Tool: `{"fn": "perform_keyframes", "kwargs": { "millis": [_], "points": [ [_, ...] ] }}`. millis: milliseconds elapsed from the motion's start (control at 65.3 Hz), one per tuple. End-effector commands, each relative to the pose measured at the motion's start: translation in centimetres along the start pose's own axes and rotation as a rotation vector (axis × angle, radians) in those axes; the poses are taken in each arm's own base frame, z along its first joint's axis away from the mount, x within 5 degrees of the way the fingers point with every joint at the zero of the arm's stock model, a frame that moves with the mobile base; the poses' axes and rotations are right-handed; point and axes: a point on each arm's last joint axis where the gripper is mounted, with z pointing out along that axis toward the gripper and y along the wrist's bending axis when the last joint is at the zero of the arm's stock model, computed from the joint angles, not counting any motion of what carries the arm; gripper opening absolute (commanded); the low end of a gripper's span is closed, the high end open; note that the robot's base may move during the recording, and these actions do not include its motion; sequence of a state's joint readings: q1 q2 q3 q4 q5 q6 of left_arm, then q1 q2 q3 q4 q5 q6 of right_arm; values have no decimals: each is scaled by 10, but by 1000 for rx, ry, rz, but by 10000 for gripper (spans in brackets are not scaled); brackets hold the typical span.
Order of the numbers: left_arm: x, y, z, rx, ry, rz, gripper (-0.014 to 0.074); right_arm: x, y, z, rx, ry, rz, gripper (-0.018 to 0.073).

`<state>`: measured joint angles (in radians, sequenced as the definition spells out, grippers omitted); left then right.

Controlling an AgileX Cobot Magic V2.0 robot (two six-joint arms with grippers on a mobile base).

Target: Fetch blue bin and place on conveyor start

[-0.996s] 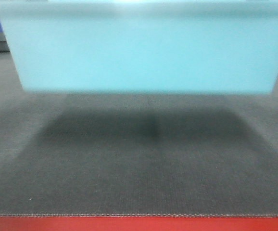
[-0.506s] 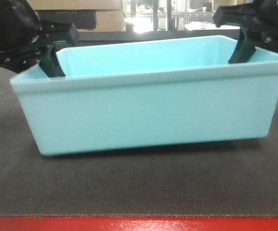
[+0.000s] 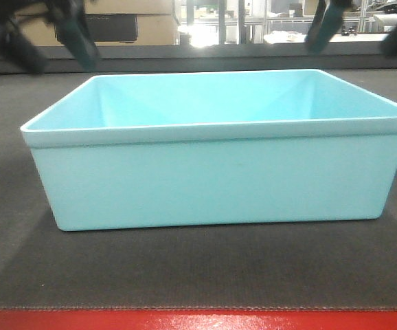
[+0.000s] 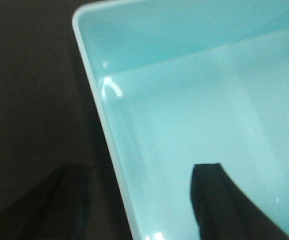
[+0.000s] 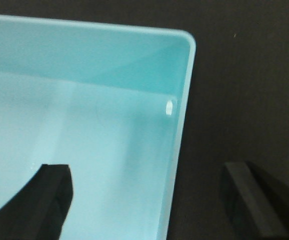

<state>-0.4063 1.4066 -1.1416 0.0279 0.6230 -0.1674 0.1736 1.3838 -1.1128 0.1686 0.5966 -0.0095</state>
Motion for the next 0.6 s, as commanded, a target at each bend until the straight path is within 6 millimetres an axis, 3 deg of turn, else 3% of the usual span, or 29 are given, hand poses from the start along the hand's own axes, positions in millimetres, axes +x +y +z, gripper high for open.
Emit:
{"fn": "perform_keyframes", "kwargs": {
  "millis": [0,169,260,444,582],
  "points": [
    [-9,3,-39,7,-110,-7,176,-9,1,-31,13,-100,-44,354],
    [-10,32,-98,-72,-263,-67,-101,-6,-2,-68,65,-141,-111,-8],
    [-3,51,-123,-167,-295,-92,-111,-4,-9,-82,89,-170,-91,-169],
    [25,72,-152,-288,-349,-138,-111,14,-43,-93,199,-186,2,-160],
    [60,73,-155,-311,-383,-144,-111,39,-54,-93,242,-197,37,-160]
  ]
}}
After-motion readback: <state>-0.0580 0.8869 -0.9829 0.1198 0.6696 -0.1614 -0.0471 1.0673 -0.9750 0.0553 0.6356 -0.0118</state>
